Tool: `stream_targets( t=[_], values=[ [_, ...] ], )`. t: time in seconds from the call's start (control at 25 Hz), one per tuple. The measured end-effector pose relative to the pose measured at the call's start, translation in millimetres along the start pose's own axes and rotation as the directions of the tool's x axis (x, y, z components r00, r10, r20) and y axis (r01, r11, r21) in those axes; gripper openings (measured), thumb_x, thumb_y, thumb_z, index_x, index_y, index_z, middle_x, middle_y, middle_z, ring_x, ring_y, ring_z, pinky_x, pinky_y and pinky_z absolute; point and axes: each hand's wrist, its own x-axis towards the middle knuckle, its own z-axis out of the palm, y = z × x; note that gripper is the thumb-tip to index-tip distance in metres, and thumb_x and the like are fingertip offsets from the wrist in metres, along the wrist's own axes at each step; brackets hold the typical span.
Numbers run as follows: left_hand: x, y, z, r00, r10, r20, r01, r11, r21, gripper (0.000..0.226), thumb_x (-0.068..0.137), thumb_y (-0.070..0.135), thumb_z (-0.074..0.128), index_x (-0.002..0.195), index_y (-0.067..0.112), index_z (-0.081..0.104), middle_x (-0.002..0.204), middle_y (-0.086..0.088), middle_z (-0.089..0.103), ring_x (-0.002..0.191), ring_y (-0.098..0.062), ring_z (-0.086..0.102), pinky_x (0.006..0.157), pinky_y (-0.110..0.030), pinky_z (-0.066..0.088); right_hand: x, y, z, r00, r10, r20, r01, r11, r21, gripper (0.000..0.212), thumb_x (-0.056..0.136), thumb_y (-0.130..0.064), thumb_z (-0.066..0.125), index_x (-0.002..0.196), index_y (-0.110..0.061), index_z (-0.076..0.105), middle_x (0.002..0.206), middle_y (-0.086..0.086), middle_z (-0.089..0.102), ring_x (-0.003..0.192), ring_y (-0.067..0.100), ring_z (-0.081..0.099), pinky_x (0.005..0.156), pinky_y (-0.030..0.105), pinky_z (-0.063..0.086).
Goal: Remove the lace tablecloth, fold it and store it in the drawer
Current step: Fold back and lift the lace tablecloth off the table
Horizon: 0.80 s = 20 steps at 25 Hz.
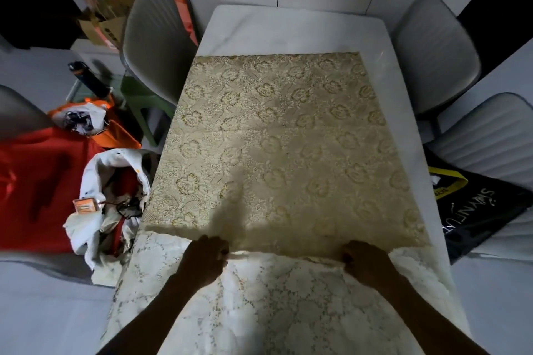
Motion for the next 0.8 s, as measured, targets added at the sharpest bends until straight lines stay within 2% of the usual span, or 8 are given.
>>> stream_targets(
  t=[0.12, 0.24, 0.32, 0.48, 0.56, 0.64, 0.72, 0.8],
  values=[
    [28.1, -13.0, -49.5, 0.961, -0.188, -0.202, 0.136, 0.959, -0.247, 0.01, 0.091, 0.014, 0.057, 0.094, 0.022, 0.063, 0.098, -0.004, 0.069, 0.091, -0.027, 0.066, 0.075, -0.035, 0.054, 33.0, -20.6, -60.9, 0.932, 0.022, -0.361, 0.005, 0.997, 0.074, 0.021, 0.096, -0.017, 0.046, 0.115, -0.018, 0.057, 0.118, 0.01, 0.064, 0.105, 0.03, 0.062, 0.076, 0.034, 0.046],
    [53.1, -22.5, -85.0, 0.897, -0.308, -0.317, 0.176, 0.907, -0.382, 0.06, 0.083, 0.013, 0.071, 0.137, 0.014, 0.044, 0.143, -0.015, 0.043, 0.114, -0.039, 0.055, 0.088, -0.047, 0.054, 56.2, -47.5, -100.4, 0.814, 0.127, -0.567, 0.093, 0.935, 0.342, 0.06, 0.092, -0.016, 0.058, 0.146, -0.018, 0.032, 0.154, 0.011, 0.034, 0.127, 0.032, 0.048, 0.093, 0.043, 0.049],
    [47.2, -14.0, -78.0, 0.942, -0.272, -0.197, 0.198, 0.923, -0.329, 0.081, 0.082, 0.021, 0.074, 0.149, 0.018, 0.029, 0.156, -0.015, 0.025, 0.125, -0.039, 0.047, 0.094, -0.049, 0.052, 49.5, -58.9, -88.8, 0.854, 0.098, -0.511, 0.141, 0.902, 0.408, 0.067, 0.089, -0.018, 0.062, 0.147, -0.022, 0.029, 0.158, 0.006, 0.028, 0.134, 0.029, 0.043, 0.103, 0.042, 0.045],
    [-9.1, 21.1, 19.8, 0.986, -0.067, 0.15, 0.093, 0.98, -0.178, 0.066, 0.087, 0.033, 0.064, 0.146, 0.026, 0.035, 0.161, -0.006, 0.021, 0.142, -0.027, 0.033, 0.107, -0.037, 0.044, -11.5, -51.5, 35.0, 0.985, -0.036, -0.171, 0.074, 0.971, 0.226, 0.061, 0.088, -0.03, 0.057, 0.146, -0.026, 0.037, 0.158, 0.0, 0.031, 0.14, 0.02, 0.037, 0.109, 0.032, 0.036],
    [-41.5, 33.8, 58.0, 0.999, 0.009, 0.039, -0.005, 0.994, -0.105, 0.072, 0.074, 0.028, 0.076, 0.141, 0.022, 0.048, 0.158, -0.013, 0.029, 0.141, -0.033, 0.039, 0.091, -0.038, 0.057, -50.3, -35.8, 84.1, 0.987, -0.069, -0.147, 0.088, 0.988, 0.128, 0.065, 0.077, -0.024, 0.065, 0.14, -0.023, 0.049, 0.156, 0.002, 0.036, 0.14, 0.025, 0.04, 0.103, 0.038, 0.044],
    [-62.3, 43.2, 78.1, 0.998, 0.057, -0.02, -0.058, 0.997, -0.048, 0.077, 0.047, 0.015, 0.09, 0.122, 0.013, 0.069, 0.139, -0.022, 0.055, 0.122, -0.042, 0.059, 0.066, -0.038, 0.063, -72.4, -23.2, 110.2, 0.982, -0.105, -0.157, 0.115, 0.991, 0.061, 0.073, 0.052, -0.013, 0.078, 0.124, -0.018, 0.065, 0.139, 0.008, 0.058, 0.123, 0.033, 0.058, 0.084, 0.043, 0.057],
    [-76.2, 50.0, 89.8, 0.999, 0.028, -0.047, -0.027, 0.999, 0.027, 0.08, 0.04, 0.014, 0.091, 0.118, 0.014, 0.072, 0.132, -0.021, 0.062, 0.115, -0.044, 0.064, 0.066, -0.042, 0.063, -78.5, -16.4, 117.8, 0.976, -0.107, -0.19, 0.112, 0.994, 0.013, 0.077, 0.034, -0.01, 0.083, 0.109, -0.015, 0.073, 0.117, 0.009, 0.07, 0.102, 0.033, 0.067, 0.071, 0.041, 0.061],
    [-88.2, 60.0, 103.8, 0.999, 0.019, -0.026, -0.018, 1.0, 0.01, 0.083, 0.047, 0.027, 0.092, 0.126, 0.019, 0.068, 0.137, -0.021, 0.058, 0.12, -0.044, 0.06, 0.069, -0.046, 0.063, -81.4, -9.9, 114.8, 0.966, -0.091, -0.24, 0.072, 0.994, -0.087, 0.057, 0.036, -0.013, 0.086, 0.093, -0.016, 0.078, 0.094, 0.006, 0.075, 0.079, 0.028, 0.072, 0.06, 0.034, 0.061]
  ],
)
